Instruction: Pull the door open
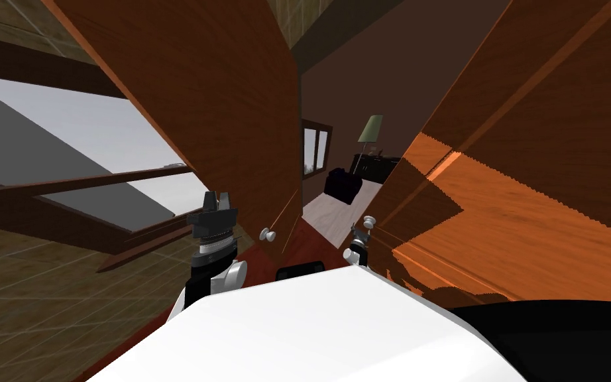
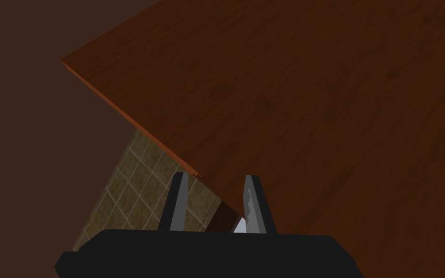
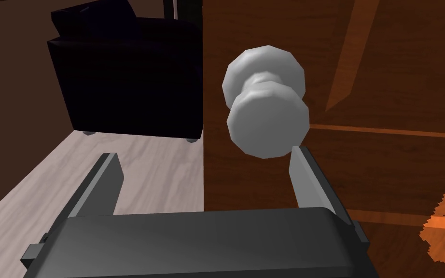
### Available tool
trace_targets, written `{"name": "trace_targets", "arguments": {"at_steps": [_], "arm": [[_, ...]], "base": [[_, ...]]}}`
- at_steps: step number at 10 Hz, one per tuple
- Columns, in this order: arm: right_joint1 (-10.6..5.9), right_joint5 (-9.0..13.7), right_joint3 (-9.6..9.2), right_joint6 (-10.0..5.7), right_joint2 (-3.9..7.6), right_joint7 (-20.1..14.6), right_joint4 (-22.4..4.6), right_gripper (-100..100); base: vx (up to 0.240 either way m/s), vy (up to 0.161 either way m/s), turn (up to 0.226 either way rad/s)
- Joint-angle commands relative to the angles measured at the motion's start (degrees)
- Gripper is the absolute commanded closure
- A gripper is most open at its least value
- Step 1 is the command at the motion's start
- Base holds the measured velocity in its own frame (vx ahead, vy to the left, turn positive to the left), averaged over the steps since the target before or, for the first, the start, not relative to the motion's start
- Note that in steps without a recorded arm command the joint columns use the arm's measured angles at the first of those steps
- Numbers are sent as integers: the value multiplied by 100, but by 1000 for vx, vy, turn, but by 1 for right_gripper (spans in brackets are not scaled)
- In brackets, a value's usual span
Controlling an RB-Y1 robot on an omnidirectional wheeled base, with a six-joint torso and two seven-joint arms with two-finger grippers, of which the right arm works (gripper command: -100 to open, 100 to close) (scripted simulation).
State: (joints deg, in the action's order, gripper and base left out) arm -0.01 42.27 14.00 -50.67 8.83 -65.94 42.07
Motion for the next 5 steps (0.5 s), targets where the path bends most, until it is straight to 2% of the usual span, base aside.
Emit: {"name": "trace_targets", "arguments": {"at_steps": [1, 3, 4, 5], "arm": [[-106, -51, 13, -28, 32, -89, -174, -100], [-293, -182, 79, -8, 43, -214, -380, -100], [-375, -239, 108, 0, 43, -271, -469, -100], [-520, -338, 160, 10, 38, -374, -624, -100]], "base": [[14, -11, -37], [22, -25, -117], [35, -48, -193], [76, -95, -286]]}}
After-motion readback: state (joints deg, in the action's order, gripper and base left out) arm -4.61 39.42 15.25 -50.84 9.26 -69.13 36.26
